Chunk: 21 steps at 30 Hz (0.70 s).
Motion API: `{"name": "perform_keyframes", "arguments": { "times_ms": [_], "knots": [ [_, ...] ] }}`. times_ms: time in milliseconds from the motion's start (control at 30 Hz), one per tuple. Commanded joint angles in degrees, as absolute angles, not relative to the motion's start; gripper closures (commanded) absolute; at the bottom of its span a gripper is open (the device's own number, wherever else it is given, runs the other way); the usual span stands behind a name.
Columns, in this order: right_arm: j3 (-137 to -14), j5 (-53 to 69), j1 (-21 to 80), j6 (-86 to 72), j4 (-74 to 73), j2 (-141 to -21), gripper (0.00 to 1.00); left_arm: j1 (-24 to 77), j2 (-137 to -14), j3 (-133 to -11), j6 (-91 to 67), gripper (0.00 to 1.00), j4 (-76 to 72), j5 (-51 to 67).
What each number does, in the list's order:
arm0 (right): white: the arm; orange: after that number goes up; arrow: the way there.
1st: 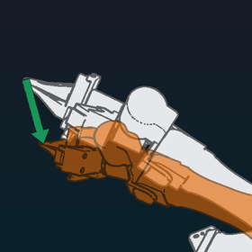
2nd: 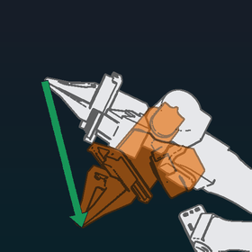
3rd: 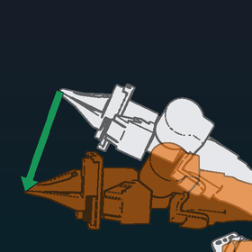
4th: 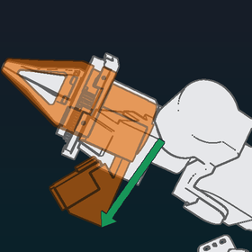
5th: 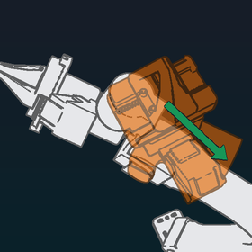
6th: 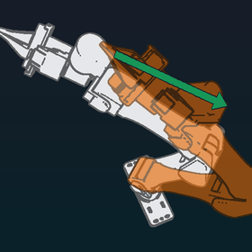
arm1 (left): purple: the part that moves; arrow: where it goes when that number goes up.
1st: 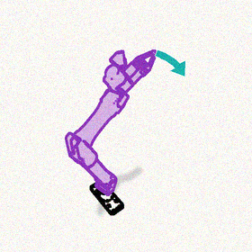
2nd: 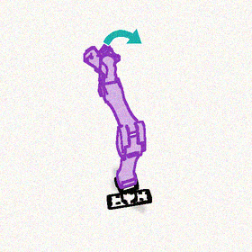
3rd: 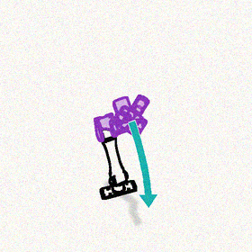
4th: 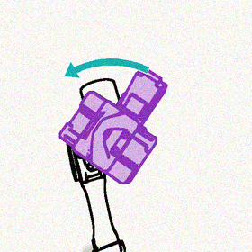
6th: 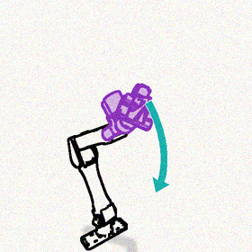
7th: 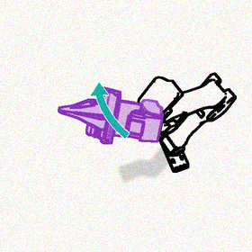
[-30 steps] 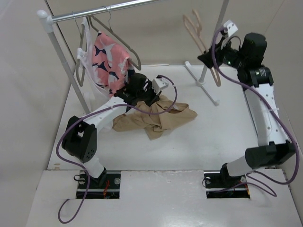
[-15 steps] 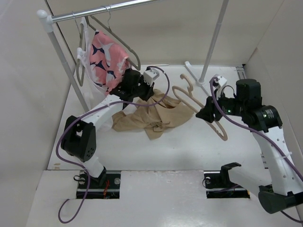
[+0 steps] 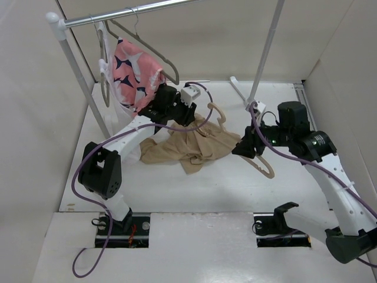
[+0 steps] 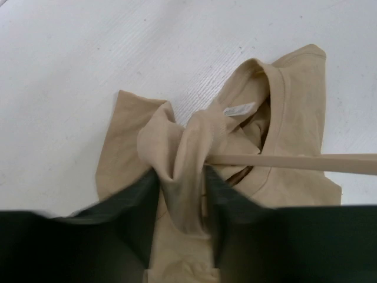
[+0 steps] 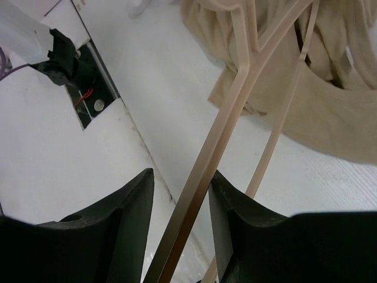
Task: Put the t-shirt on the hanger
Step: Place tshirt on hanger
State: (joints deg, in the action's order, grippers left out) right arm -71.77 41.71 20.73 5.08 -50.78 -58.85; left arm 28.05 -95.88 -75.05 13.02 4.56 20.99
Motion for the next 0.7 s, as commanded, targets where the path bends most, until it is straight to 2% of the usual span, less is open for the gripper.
{"name": "perform_keyframes", "arguments": {
  "times_ms": [0,67,133,233,300,367,400,533,567,667],
  "knots": [
    [-69.79,45.0,22.32,2.82,-41.5,-58.45,1.0,28.04,-95.01,-77.96,14.5,0.63,4.39,22.85],
    [-66.91,45.0,22.32,2.81,-37.9,-58.45,1.0,28.04,-95.01,-77.44,15.11,0.58,4.39,23.38],
    [-64.87,46.31,22.32,2.81,-35.34,-59.06,1.0,28.04,-95.01,-76.64,15.12,0.58,4.39,23.38],
    [-62.93,47.02,21.71,3.6,-32.43,-61.52,1.0,28.04,-95.01,-74.28,15.64,0.7,4.39,23.38],
    [-62.31,47.02,21.18,5.78,-33.04,-63.18,1.0,28.04,-95.01,-72.7,16.6,0.72,4.39,22.77],
    [-62.31,47.02,20.48,7.03,-34.53,-63.98,1.0,28.04,-95.01,-71.64,17.14,0.67,4.39,22.15],
    [-62.31,46.41,19.61,7.55,-35.67,-63.98,1.0,28.04,-95.01,-71.11,17.75,0.6,4.39,22.15],
    [-62.92,45.35,17.67,8.78,-37.61,-63.98,1.0,28.04,-96.06,-69.26,16.44,0.45,4.39,19.7],
    [-63.71,44.74,17.67,9.49,-38.4,-63.98,1.0,28.04,-96.85,-69.26,16.44,0.38,4.92,18.64],
    [-64.33,44.21,16.0,10.1,-40.95,-64.51,1.0,28.04,-98.52,-70.04,13.54,0.3,4.92,16.79]
  ]
}}
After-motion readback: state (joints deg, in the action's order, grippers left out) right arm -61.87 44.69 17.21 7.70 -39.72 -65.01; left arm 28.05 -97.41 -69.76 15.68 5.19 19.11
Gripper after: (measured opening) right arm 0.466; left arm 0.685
